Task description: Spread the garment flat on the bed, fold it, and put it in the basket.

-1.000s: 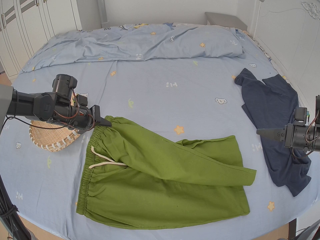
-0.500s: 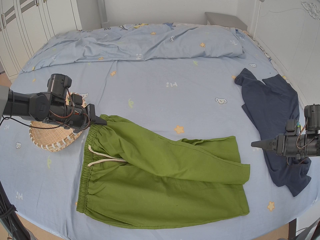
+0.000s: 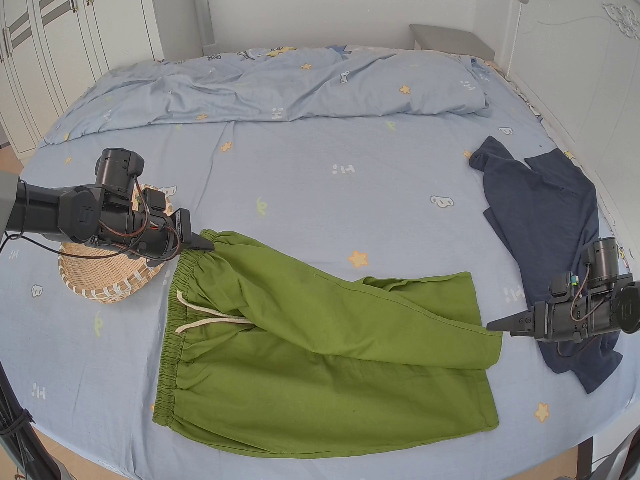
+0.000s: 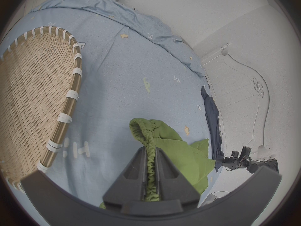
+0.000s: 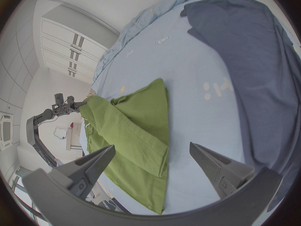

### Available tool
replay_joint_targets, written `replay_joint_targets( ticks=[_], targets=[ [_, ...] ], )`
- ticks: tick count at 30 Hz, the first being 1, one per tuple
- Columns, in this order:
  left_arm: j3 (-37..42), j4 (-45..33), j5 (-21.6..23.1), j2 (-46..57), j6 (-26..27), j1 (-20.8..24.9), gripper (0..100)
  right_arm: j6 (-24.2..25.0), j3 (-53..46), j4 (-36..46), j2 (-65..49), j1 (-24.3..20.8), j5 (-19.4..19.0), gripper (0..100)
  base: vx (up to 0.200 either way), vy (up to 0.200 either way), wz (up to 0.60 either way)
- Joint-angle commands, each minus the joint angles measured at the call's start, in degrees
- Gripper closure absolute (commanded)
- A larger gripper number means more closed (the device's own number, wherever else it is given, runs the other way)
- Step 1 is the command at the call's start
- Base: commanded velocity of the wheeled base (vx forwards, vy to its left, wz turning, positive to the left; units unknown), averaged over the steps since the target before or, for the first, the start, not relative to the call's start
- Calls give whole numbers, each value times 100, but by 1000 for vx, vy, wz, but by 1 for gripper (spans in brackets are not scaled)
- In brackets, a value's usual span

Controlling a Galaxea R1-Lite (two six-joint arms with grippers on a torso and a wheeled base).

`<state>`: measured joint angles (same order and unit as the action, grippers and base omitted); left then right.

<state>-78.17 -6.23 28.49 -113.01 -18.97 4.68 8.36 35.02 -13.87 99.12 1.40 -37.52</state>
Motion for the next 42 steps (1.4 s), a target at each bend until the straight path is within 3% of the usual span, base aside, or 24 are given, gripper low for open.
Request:
replay_joint_targets(
  ticks=[1, 14, 15, 34, 41, 42],
  targets=[
    [-6, 34, -1, -11, -2, -20, 100, -1, -145, -160, 266, -202, -9, 0, 0, 0, 0],
    [3, 60, -1, -11, -2, -20, 100, 16, -312, -599, 371, -351, -36, 0, 0, 0, 0],
    [3, 60, -1, -11, -2, -20, 100, 16, -312, -599, 371, -351, -36, 100, 0, 0, 0],
    [56, 69, -1, 16, -2, -20, 100, 69, -294, -854, 406, -334, -89, 100, 0, 0, 0],
    [205, 166, -10, 77, -10, -231, 100, 104, -198, -810, -517, -413, -62, 100, 0, 0, 0],
    [416, 649, -10, 200, -46, -380, 100, 166, 4, -740, -1070, -492, -53, 100, 0, 0, 0]
  ],
)
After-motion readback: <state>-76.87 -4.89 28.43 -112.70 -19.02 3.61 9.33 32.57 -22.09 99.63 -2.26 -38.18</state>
